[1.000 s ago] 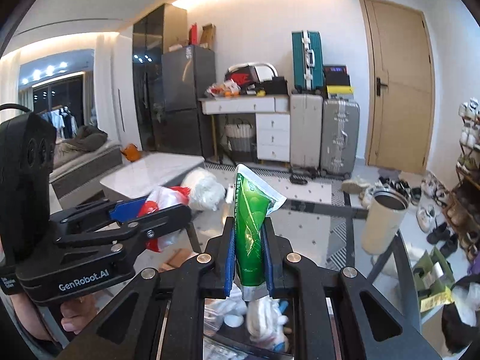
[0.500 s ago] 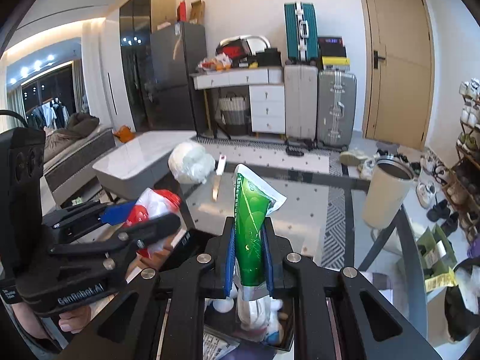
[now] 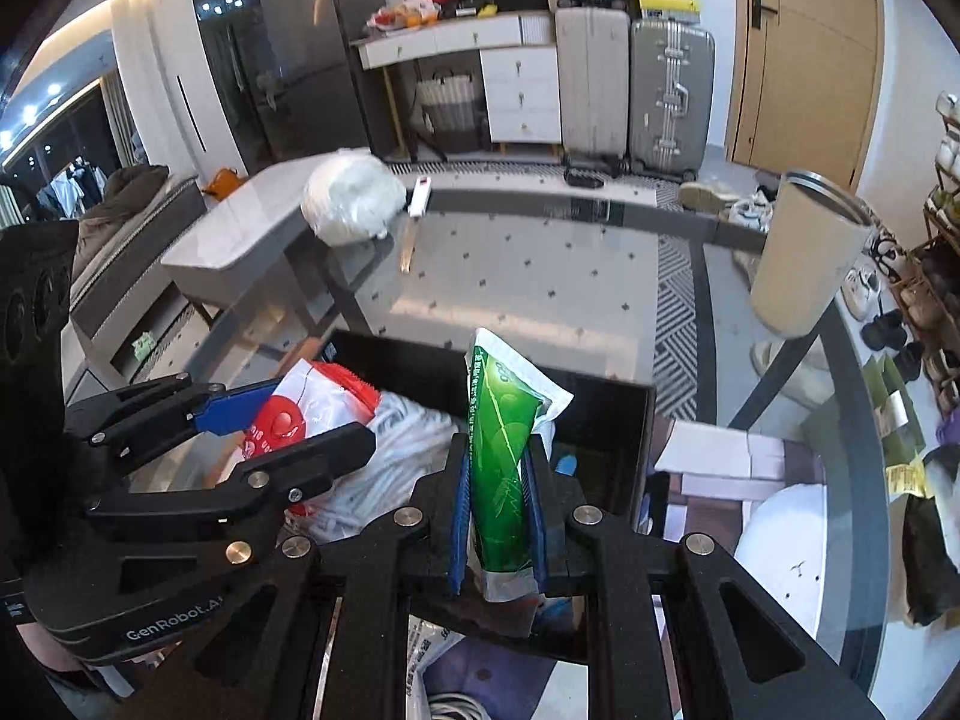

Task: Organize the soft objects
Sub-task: 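Lift both packets and carry them over the black box with both grippers, then lower both packets into the black box and open both grippers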

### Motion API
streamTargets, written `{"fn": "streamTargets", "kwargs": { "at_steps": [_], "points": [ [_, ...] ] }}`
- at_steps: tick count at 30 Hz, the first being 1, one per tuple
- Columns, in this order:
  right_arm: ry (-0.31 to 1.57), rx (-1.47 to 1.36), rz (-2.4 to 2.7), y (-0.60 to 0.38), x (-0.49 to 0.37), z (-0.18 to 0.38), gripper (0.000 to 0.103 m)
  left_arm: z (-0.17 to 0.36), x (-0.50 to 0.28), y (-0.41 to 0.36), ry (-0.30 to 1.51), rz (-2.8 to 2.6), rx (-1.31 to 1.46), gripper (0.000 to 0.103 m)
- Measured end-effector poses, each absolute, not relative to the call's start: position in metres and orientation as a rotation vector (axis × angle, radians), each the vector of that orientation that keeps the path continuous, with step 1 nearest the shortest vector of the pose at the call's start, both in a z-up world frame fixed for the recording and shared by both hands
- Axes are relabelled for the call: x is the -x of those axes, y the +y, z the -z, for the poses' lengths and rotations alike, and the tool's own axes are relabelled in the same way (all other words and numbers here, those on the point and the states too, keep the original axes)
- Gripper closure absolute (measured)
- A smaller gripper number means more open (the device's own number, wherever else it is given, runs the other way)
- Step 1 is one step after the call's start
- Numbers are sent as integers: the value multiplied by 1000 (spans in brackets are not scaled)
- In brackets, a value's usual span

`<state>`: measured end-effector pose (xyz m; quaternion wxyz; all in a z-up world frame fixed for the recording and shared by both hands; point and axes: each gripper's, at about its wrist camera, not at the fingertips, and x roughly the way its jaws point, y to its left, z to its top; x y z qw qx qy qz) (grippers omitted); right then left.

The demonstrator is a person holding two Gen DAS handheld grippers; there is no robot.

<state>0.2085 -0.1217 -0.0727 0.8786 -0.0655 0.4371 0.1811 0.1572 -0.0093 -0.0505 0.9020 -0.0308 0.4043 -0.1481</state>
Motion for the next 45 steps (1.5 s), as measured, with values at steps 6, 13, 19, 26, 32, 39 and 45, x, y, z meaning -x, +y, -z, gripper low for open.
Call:
{"fn": "streamTargets", "kwargs": {
  "at_steps": [6,13,19,26,32,39,45],
  "points": [
    [984,143,-375,-121,-212,92,89,64,-162,-13,895,304,77,60],
    [1016,143,-364,-122,-212,102,87,68,-158,-22,895,289,13,60],
    [1021,126,-360,-122,-213,101,83,67,-157,-21,893,291,17,59],
    [1000,109,-352,-125,-211,96,73,62,-156,-17,894,305,47,55],
    [975,82,-350,-134,-206,87,59,55,-153,-12,883,309,70,45],
    [948,79,-394,-139,-187,70,57,37,-135,-10,849,327,49,42],
    [956,109,-435,-144,-154,64,56,27,-98,-10,854,321,-1,33]
  ]
}}
